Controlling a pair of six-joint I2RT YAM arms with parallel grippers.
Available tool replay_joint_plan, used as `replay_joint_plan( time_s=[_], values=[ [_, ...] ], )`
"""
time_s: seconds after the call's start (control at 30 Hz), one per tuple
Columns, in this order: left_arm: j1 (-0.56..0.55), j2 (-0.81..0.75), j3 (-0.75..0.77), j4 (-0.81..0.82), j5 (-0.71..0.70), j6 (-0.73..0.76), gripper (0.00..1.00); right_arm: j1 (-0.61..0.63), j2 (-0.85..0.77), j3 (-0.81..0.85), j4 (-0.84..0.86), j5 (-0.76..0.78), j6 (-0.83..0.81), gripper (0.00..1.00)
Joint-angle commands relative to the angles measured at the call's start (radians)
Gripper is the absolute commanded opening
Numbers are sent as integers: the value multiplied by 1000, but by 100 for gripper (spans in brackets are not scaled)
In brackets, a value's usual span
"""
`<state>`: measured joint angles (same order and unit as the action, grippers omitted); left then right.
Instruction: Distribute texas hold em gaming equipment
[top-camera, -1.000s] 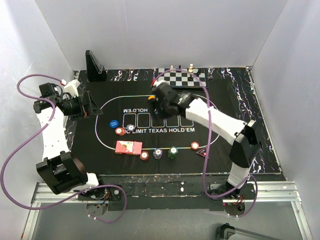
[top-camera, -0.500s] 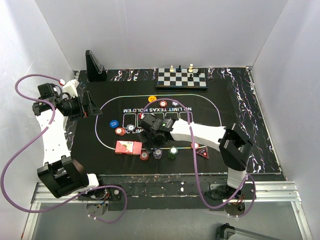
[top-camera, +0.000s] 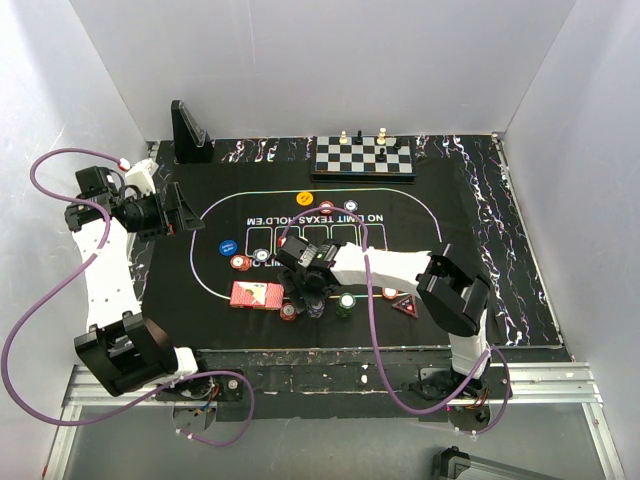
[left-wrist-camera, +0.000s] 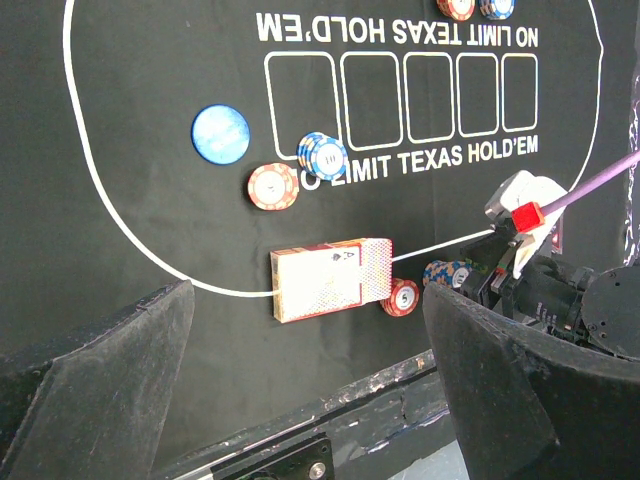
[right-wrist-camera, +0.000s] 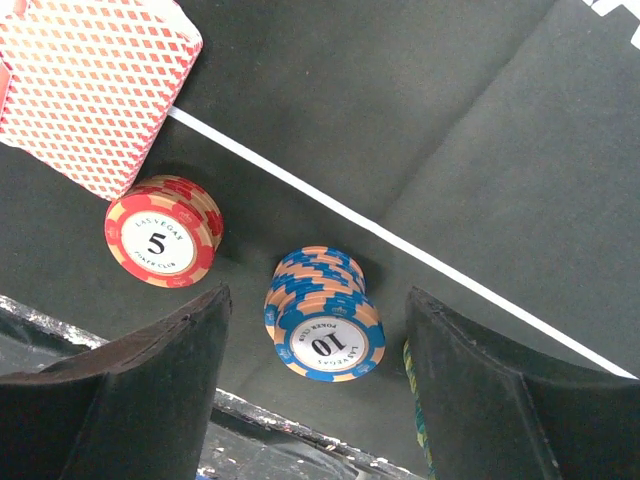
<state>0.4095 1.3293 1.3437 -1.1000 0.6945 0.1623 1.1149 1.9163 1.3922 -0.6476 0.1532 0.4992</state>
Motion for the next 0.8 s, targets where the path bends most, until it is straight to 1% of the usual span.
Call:
replay_joint_plan(
  time_s=[0.0, 0.1, 0.4, 0.53, 0.63, 0.77],
  values=[
    [3, -36, 17, -4, 3, -3, 100, 5, -5, -10, 22, -3, 12, 73],
    [3, -33, 14, -1, 3, -3, 100, 5, -11, -19, 23, -3, 16, 66],
    [3, -35, 15, -1, 3, 2, 100, 5, 0, -25, 17, -12, 19, 59],
    [3, -33, 14, 0, 2, 2, 100, 5, -16, -28, 17, -3, 24, 50],
    [3, -35, 17, 3, 3, -3, 100, 5, -19, -25, 13, -4, 25, 46],
    [3, -35, 20, 5, 5, -3, 100, 5, -31, -27, 12, 9, 24, 34]
  ],
)
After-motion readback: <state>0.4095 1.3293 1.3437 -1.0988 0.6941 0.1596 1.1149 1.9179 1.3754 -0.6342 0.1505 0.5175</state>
